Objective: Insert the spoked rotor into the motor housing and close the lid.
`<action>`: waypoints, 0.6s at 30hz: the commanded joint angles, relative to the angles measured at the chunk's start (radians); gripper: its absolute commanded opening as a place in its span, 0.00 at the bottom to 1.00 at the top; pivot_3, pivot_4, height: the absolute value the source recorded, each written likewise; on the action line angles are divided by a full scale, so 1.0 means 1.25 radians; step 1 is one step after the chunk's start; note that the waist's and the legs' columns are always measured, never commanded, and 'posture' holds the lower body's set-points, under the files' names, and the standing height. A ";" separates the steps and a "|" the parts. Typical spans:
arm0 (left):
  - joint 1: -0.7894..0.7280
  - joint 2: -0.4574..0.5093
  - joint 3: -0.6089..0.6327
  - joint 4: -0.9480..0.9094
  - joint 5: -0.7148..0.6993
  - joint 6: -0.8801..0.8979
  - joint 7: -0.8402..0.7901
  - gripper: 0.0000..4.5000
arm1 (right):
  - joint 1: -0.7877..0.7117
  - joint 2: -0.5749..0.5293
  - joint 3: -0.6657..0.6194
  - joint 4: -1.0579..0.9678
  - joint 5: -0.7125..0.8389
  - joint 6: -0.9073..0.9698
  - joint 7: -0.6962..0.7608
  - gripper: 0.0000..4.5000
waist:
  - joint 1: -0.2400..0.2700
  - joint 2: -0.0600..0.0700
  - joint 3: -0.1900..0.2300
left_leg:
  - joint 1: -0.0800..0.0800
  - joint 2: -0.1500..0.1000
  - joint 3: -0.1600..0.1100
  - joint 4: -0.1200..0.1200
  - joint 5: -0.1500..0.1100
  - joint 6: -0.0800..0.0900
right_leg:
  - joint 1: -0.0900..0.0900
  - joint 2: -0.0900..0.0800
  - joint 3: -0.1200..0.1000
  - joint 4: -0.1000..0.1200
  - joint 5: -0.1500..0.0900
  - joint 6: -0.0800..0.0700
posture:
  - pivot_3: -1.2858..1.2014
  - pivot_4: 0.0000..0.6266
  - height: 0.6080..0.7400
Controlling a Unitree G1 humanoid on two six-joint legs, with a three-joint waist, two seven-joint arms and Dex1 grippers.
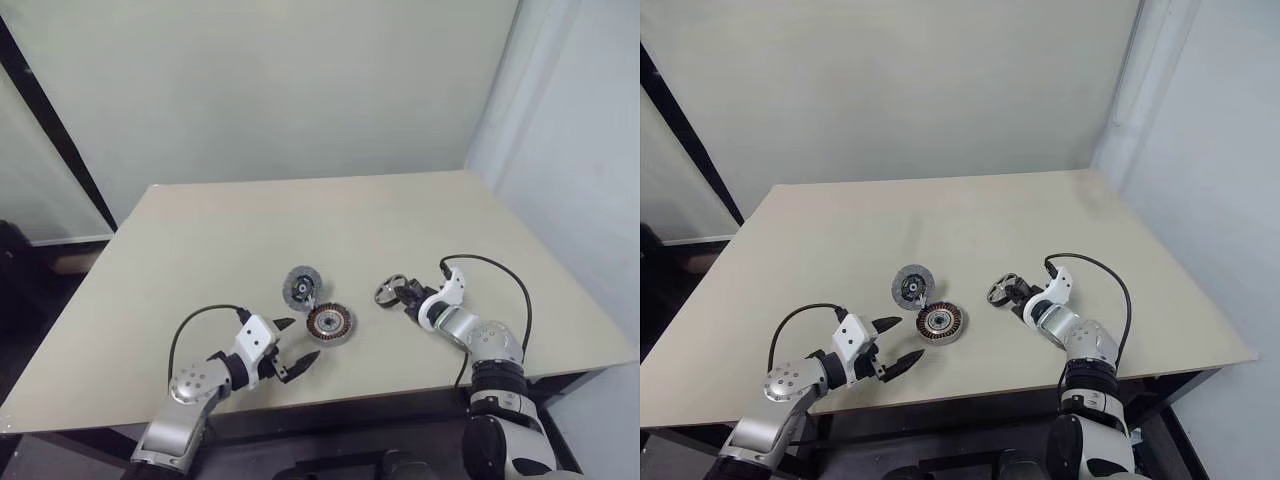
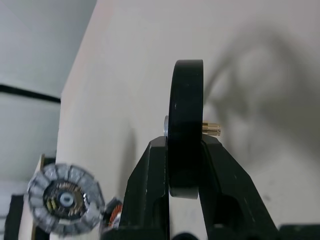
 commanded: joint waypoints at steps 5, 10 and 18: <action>0.008 0.017 0.039 -0.037 -0.019 0.008 -0.001 1.00 | 0.001 0.065 0.033 -0.165 0.096 0.131 -0.024 0.09 | 0.000 0.000 0.000 | 0.000 0.000 0.000 0.000 0.000 0.000 | 0.000 0.000 0.000 0.000 0.000 0.000 | 0.52 0.00 1.00; 0.028 0.021 0.047 -0.055 -0.027 0.023 -0.005 1.00 | 0.016 0.117 0.046 -0.222 0.129 0.177 -0.047 0.09 | 0.001 0.000 0.000 | 0.000 0.001 -0.002 0.000 0.000 0.000 | 0.000 -0.001 0.000 -0.001 0.000 0.000 | 0.52 0.00 1.00; 0.040 0.019 0.047 -0.071 -0.030 0.032 0.005 1.00 | 0.052 0.153 0.111 -0.247 0.133 0.210 -0.063 0.09 | 0.001 0.000 0.000 | -0.001 0.001 -0.002 0.000 0.000 0.000 | 0.000 -0.002 0.000 -0.002 0.000 0.000 | 0.52 0.00 1.00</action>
